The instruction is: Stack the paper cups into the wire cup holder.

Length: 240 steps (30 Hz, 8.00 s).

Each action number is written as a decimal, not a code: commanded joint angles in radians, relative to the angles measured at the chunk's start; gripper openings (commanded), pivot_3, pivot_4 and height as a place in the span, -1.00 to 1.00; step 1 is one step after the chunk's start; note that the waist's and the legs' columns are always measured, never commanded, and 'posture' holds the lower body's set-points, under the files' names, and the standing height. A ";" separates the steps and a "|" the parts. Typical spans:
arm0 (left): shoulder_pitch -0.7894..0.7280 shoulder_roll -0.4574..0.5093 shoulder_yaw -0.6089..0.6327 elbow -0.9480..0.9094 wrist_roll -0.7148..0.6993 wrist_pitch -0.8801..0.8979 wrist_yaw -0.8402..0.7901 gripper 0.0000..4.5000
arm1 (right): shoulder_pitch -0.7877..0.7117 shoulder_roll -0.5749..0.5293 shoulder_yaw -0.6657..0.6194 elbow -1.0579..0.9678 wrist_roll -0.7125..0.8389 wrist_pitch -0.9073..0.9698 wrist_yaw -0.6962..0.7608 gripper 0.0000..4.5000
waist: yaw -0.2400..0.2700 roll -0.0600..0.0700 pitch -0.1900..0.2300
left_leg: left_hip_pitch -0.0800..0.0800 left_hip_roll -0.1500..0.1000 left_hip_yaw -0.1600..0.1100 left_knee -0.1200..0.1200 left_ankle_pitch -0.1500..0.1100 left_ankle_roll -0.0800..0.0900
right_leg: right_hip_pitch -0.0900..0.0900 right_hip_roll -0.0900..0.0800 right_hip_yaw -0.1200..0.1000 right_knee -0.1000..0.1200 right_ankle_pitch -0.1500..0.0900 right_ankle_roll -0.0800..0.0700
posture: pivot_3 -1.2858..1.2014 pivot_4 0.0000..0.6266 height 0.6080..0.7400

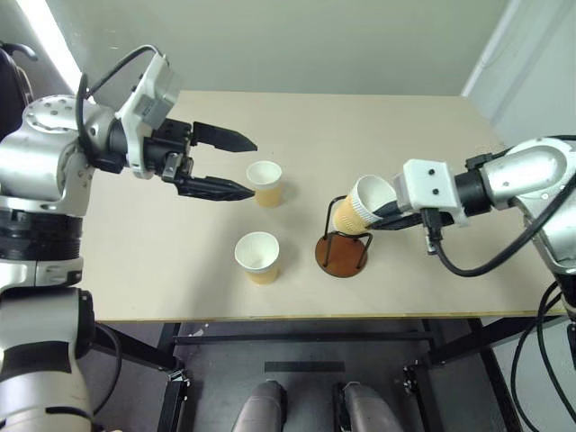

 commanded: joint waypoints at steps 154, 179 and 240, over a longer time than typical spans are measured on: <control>-0.464 -0.375 -0.566 0.470 0.129 -0.680 -0.046 -0.99 | 0.031 -0.247 -0.414 -0.132 0.460 0.363 -0.186 0.63 | 0.020 0.001 0.000 | -0.007 -0.001 0.003 0.017 -0.008 0.010 | 0.002 -0.002 0.001 0.000 0.001 0.021 | 0.03 -0.52 1.00; -0.439 -0.480 -0.537 0.556 0.258 -0.804 -0.046 -0.99 | 0.067 -0.250 -0.420 -0.138 0.471 0.352 -0.211 0.63 | 0.023 0.001 0.000 | -0.008 -0.002 0.005 0.018 -0.009 0.012 | 0.003 -0.002 0.002 0.000 0.002 0.024 | 0.03 -0.52 1.00; -0.477 -0.488 -0.209 0.623 0.255 -0.460 -0.046 0.96 | 0.051 -0.202 -0.400 -0.193 0.525 0.340 -0.248 0.63 | 0.021 0.001 0.000 | -0.007 -0.002 0.005 0.018 -0.009 0.012 | 0.002 -0.002 0.003 0.000 0.003 0.026 | 0.03 -0.52 1.00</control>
